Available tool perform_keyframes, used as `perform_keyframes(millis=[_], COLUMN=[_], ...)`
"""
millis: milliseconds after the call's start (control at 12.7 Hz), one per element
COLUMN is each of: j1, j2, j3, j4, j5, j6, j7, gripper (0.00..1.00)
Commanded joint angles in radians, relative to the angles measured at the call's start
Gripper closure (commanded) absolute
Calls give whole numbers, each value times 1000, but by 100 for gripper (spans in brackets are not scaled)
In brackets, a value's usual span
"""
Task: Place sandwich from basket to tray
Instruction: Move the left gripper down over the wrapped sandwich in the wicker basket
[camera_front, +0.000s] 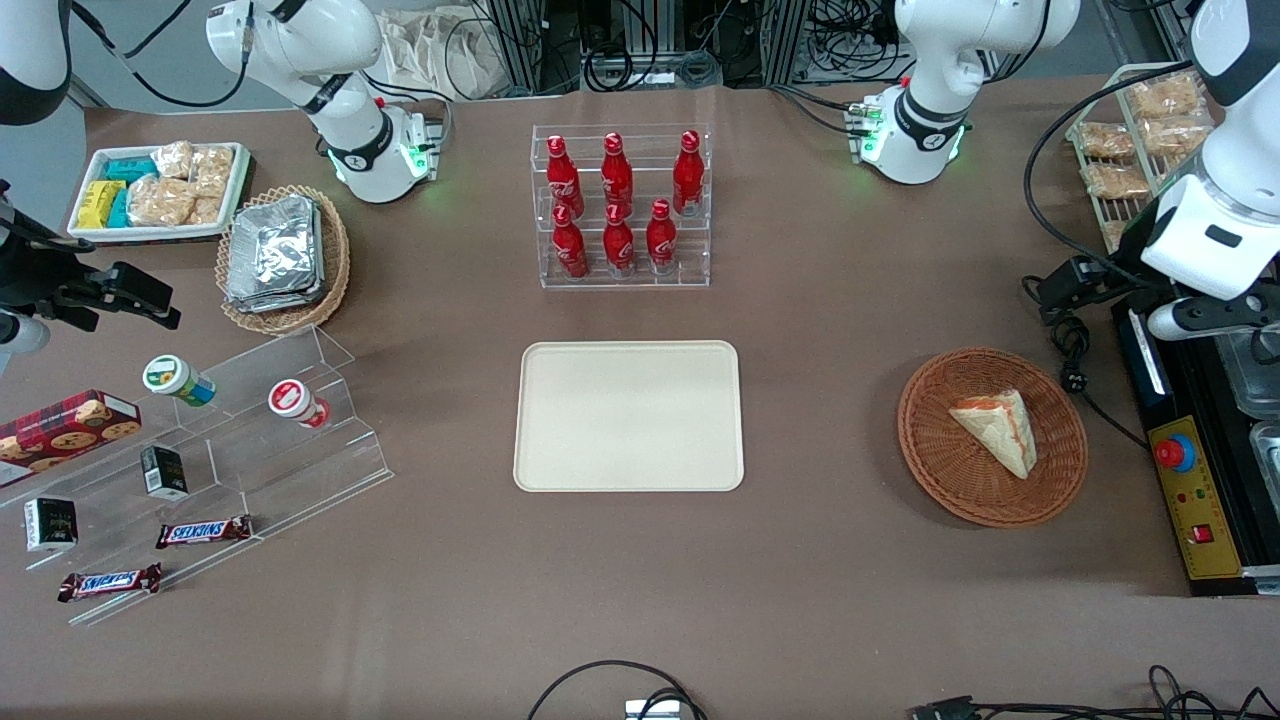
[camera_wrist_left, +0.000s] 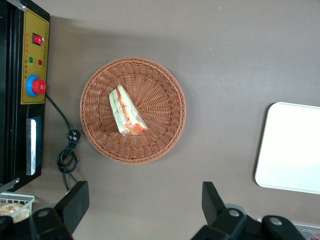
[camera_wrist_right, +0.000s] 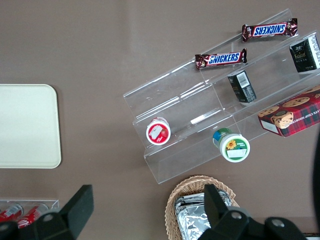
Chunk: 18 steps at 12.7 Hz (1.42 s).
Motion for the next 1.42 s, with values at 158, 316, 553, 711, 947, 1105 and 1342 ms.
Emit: perform_keyframes(millis=[158, 316, 553, 711, 947, 1105, 1342], j1=[23, 24, 24, 26, 26, 26, 26], j2=[1, 10, 38, 54, 149, 240, 335], j3=[-11, -1, 43, 77, 81, 104, 114], j4=[13, -22, -185, -291, -349, -346, -352], j5=[-12, 5, 25, 17, 24, 16, -13], j6=[-43, -26, 162, 306, 439, 501, 592], j7=[16, 10, -22, -132, -313, -352, -375], gripper=[0, 0, 0, 0, 0, 0, 0])
